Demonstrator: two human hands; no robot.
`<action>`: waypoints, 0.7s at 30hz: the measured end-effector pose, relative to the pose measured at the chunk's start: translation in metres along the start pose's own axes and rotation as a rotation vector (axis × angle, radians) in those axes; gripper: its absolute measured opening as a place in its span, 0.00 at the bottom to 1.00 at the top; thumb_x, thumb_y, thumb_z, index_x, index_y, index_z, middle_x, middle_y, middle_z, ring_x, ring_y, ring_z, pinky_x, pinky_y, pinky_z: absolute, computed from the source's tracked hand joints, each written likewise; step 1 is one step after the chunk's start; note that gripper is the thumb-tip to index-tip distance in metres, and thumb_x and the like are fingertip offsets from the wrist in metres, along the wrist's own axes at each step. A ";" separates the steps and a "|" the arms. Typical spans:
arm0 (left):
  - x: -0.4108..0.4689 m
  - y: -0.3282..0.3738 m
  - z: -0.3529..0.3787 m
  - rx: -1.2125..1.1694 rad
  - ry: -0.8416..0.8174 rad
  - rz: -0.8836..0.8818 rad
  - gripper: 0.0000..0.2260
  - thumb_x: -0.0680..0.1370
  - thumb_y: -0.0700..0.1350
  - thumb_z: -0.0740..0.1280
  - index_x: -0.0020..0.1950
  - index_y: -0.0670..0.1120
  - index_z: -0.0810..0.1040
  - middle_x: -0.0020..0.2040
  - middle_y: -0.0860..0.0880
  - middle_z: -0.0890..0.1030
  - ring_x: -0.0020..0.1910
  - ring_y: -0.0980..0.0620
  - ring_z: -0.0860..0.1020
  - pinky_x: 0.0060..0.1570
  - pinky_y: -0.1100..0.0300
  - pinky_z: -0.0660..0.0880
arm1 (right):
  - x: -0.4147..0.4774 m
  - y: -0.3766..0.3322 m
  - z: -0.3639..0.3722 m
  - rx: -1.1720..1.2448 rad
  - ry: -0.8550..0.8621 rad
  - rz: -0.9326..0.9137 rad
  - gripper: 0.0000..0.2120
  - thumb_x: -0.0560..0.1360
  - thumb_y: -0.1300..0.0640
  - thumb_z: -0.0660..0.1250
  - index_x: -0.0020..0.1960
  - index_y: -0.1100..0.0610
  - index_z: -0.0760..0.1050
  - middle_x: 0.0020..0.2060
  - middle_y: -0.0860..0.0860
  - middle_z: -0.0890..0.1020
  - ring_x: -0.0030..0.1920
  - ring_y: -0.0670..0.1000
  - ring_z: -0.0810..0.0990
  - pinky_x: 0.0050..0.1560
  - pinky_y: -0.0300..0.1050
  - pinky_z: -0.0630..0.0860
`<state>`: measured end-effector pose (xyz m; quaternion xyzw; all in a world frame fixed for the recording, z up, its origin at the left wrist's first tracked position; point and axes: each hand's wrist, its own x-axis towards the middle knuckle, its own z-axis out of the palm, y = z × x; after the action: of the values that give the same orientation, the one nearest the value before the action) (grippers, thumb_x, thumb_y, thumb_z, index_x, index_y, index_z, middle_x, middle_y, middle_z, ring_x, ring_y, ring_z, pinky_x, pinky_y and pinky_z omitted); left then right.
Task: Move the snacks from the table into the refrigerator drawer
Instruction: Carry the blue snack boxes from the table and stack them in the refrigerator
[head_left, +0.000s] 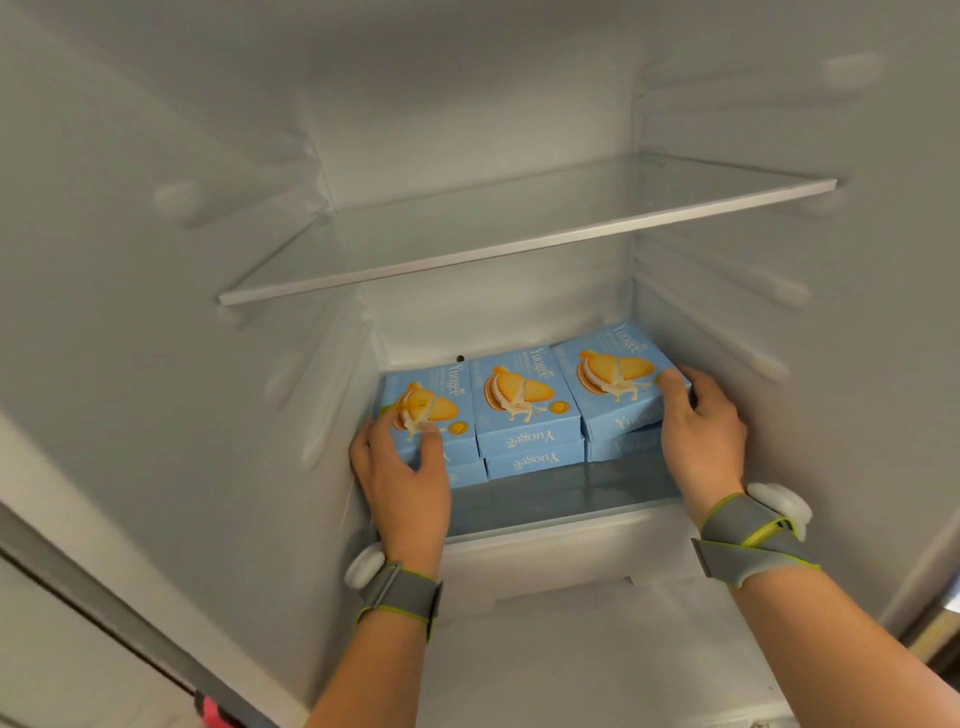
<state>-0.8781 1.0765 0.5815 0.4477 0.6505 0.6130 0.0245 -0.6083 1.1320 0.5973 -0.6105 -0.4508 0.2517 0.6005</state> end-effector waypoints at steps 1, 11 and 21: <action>0.000 0.001 0.000 0.000 0.006 -0.008 0.18 0.78 0.43 0.73 0.68 0.44 0.77 0.62 0.49 0.75 0.65 0.52 0.69 0.62 0.77 0.59 | 0.000 0.002 0.000 0.000 -0.011 0.011 0.17 0.84 0.47 0.62 0.65 0.54 0.80 0.57 0.56 0.85 0.59 0.59 0.79 0.54 0.43 0.68; 0.004 -0.002 0.000 -0.041 -0.021 -0.156 0.17 0.79 0.50 0.71 0.67 0.49 0.78 0.61 0.53 0.76 0.65 0.51 0.73 0.65 0.59 0.66 | 0.006 0.010 0.007 -0.016 -0.041 0.030 0.15 0.85 0.50 0.58 0.61 0.55 0.81 0.49 0.53 0.83 0.53 0.58 0.77 0.52 0.44 0.67; 0.004 0.001 0.000 -0.046 -0.008 -0.153 0.15 0.79 0.49 0.72 0.65 0.50 0.79 0.60 0.55 0.76 0.61 0.56 0.71 0.64 0.60 0.66 | 0.008 0.005 0.008 -0.055 -0.054 0.045 0.17 0.86 0.49 0.57 0.64 0.56 0.80 0.59 0.59 0.84 0.60 0.63 0.78 0.54 0.45 0.68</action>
<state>-0.8805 1.0787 0.5846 0.3985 0.6683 0.6225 0.0841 -0.6102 1.1433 0.5927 -0.6298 -0.4599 0.2690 0.5653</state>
